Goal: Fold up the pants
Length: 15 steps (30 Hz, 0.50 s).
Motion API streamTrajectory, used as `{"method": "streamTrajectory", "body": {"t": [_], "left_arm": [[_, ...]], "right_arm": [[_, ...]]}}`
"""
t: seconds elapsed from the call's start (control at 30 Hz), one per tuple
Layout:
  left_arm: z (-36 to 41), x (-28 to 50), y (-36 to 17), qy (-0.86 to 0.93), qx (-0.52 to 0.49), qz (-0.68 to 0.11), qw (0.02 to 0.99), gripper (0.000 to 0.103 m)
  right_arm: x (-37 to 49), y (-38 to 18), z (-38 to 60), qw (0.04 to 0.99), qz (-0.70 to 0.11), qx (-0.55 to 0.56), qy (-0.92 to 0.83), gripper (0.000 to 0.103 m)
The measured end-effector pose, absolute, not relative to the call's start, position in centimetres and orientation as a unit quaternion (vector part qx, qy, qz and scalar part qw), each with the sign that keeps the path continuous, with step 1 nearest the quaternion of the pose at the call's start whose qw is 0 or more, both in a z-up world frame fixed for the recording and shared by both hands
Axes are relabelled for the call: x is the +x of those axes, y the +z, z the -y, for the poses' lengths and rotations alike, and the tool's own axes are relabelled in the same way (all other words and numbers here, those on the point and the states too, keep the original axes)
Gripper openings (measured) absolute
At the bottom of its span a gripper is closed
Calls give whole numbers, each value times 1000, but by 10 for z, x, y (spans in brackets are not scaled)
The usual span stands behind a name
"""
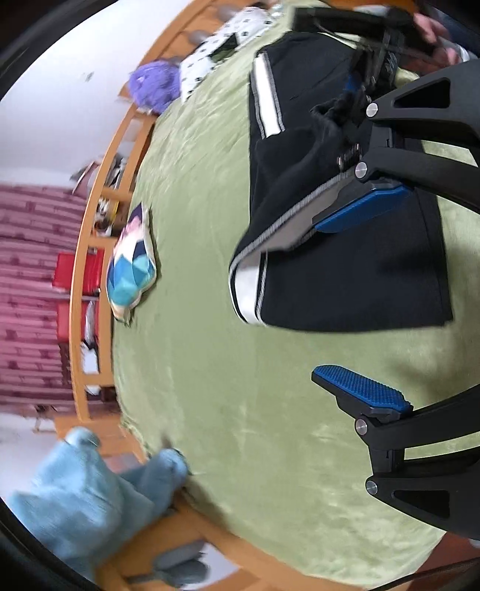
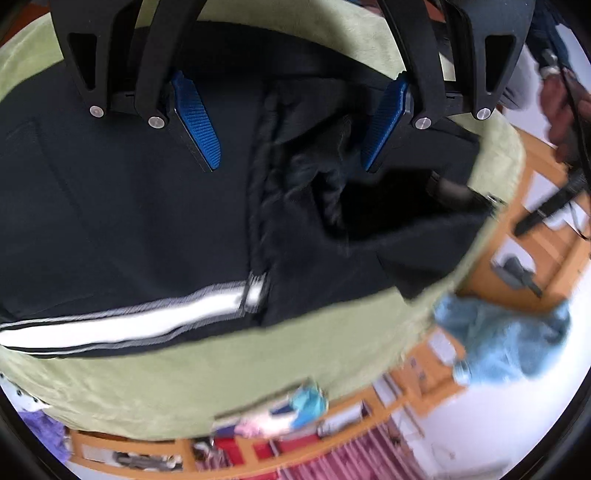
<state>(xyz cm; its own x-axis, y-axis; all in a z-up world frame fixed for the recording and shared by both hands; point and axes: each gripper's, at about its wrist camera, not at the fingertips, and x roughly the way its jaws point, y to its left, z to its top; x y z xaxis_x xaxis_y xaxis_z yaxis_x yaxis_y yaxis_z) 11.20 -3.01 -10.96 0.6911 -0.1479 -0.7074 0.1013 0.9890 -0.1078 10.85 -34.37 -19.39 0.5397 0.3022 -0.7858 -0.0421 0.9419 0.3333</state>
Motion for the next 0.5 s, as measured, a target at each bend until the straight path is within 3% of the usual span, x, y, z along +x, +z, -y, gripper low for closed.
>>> {"method": "streamTrajectory", "body": {"t": [0.03,0.07,0.13,0.23,0.37,0.47,0.5], "left_arm": [[22,113,-112,-68,-43,-391,917,73],[18,116,-114,-68,-50,-393,916,73],[5,118,-116,-69,-61,-395,914,73],[-11,119,-117,-64,-74,-391,915,73],[-24,126,-126,-75,-102,-403,906,73],[-27,128,-134,-81,-101,-414,901,73],[-27,127,-136,-81,-100,-415,901,73]], "right_arm": [[110,-196,336,870,-468,125,91,36],[109,-196,330,871,-467,121,95,28],[102,-181,330,885,-439,123,101,23],[85,-151,354,893,-382,194,141,23],[86,-182,344,872,-459,148,86,26],[83,-202,334,862,-491,110,68,36],[79,-196,333,864,-488,104,69,45]]}}
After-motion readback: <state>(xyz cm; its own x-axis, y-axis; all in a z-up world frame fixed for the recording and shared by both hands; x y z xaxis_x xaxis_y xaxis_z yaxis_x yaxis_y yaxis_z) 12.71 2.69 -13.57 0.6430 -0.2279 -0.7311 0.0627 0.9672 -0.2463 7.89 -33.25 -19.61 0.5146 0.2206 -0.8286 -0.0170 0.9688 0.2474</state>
